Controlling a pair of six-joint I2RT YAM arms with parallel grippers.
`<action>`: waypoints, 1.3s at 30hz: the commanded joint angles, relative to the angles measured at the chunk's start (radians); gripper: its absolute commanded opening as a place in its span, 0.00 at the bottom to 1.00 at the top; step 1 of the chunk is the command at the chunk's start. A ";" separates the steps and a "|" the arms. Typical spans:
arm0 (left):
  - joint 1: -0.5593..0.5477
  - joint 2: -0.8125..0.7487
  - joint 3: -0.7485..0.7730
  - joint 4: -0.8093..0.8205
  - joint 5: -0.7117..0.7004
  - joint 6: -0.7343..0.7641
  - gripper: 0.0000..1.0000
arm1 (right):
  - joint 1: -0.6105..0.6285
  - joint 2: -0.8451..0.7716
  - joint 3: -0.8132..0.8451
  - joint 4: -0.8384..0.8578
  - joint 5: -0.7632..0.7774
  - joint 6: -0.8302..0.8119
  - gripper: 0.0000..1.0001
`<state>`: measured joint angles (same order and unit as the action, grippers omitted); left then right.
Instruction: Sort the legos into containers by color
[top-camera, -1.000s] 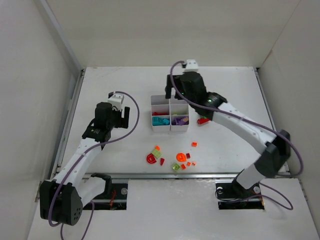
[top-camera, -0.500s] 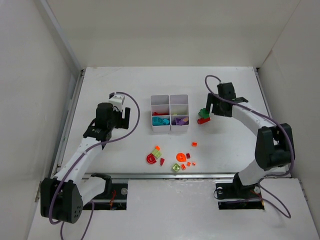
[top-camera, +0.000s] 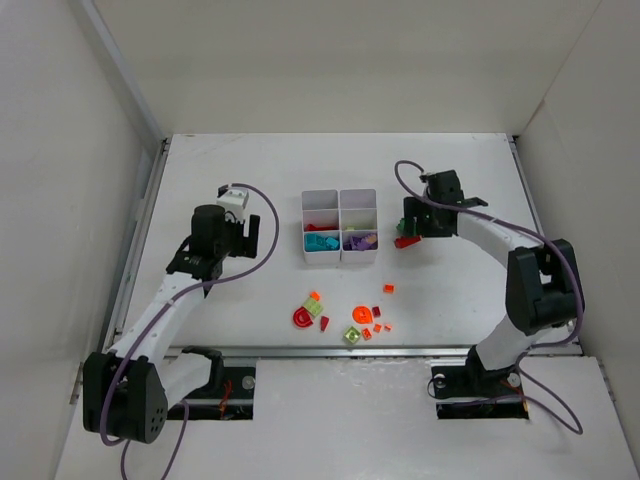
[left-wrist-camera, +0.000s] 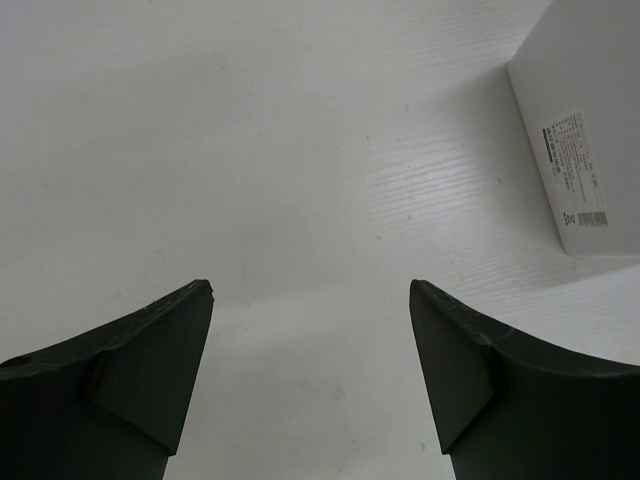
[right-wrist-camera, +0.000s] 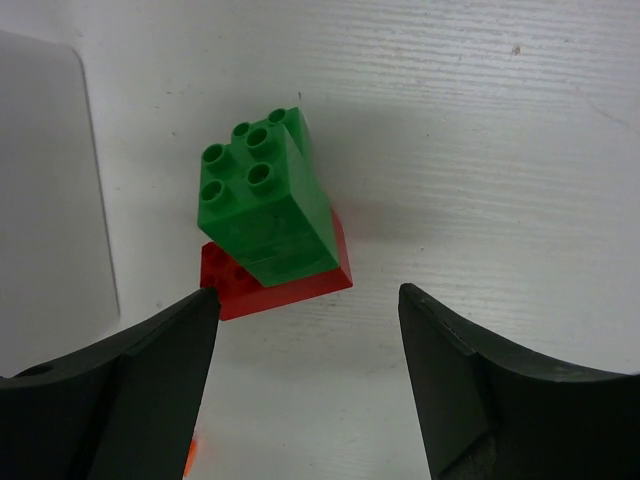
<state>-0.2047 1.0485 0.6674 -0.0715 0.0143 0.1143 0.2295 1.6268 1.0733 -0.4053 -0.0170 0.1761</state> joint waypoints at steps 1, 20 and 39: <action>0.005 -0.004 0.003 0.035 0.010 -0.008 0.77 | -0.001 0.028 0.040 0.029 -0.014 -0.041 0.77; 0.014 -0.004 0.003 0.035 0.019 -0.008 0.77 | -0.001 0.122 0.100 0.077 -0.087 -0.113 0.42; -0.007 0.070 0.374 -0.430 0.709 0.603 0.77 | 0.199 -0.419 -0.038 0.146 -0.170 -0.503 0.00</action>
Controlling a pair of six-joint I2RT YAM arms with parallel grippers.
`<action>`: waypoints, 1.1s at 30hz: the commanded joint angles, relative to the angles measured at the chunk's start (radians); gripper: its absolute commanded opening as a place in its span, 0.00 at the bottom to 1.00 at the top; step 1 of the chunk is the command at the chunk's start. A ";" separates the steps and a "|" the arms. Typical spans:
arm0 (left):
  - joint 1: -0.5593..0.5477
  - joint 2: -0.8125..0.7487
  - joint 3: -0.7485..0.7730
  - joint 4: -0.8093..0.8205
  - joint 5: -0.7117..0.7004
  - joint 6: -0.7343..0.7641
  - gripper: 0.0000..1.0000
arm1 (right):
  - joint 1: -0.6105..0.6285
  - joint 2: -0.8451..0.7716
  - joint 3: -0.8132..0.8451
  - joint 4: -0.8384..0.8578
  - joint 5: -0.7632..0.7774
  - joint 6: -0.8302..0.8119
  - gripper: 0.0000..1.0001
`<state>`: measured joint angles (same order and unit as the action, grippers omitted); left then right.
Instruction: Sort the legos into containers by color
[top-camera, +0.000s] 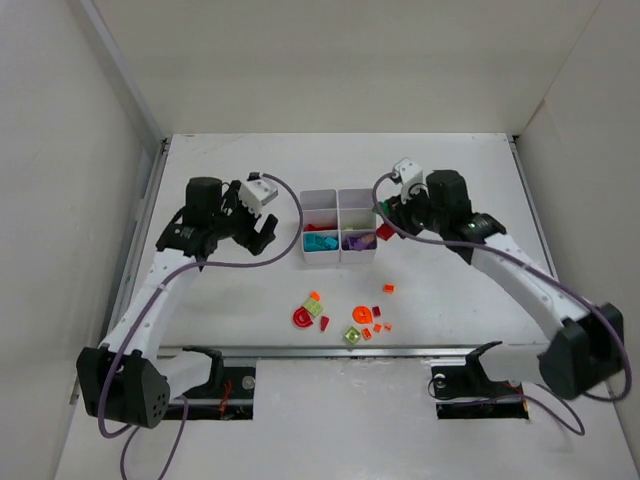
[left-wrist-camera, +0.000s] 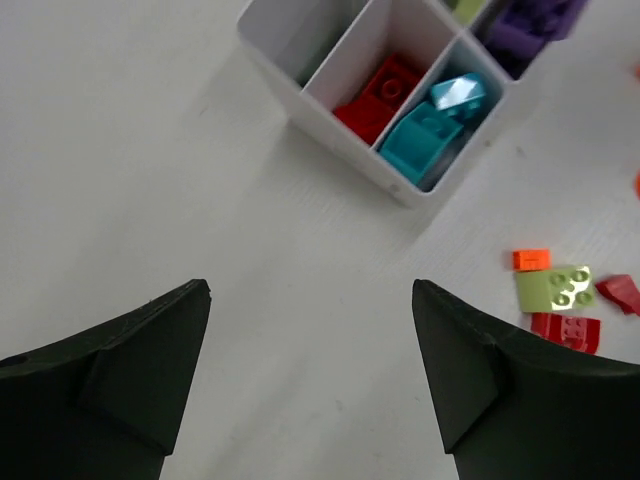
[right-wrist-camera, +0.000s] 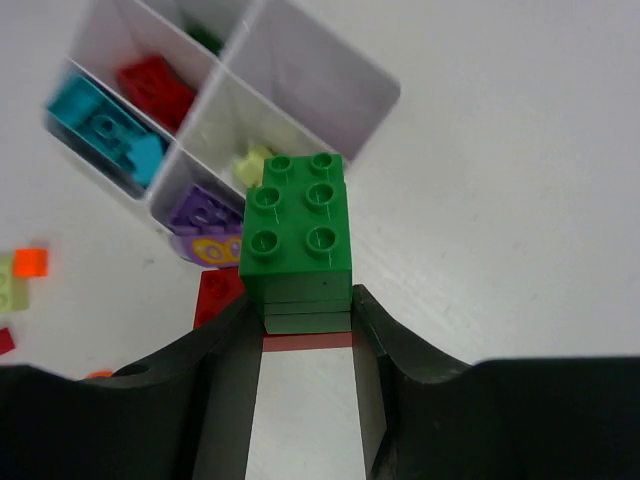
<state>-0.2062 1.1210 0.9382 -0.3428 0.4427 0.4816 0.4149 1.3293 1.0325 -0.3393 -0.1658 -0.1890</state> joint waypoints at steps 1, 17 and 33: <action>-0.015 0.012 0.131 -0.186 0.331 0.280 0.80 | 0.013 -0.149 0.003 0.080 -0.031 -0.150 0.00; -0.277 0.138 0.580 -0.280 0.654 0.534 0.81 | 0.260 -0.268 0.198 -0.107 -0.222 -0.201 0.00; -0.447 0.206 0.631 -0.344 0.594 0.583 0.72 | 0.355 -0.226 0.178 -0.020 -0.244 -0.147 0.00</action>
<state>-0.6403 1.3262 1.5421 -0.6746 1.0164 1.0634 0.7586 1.1088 1.1957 -0.4355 -0.3965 -0.3561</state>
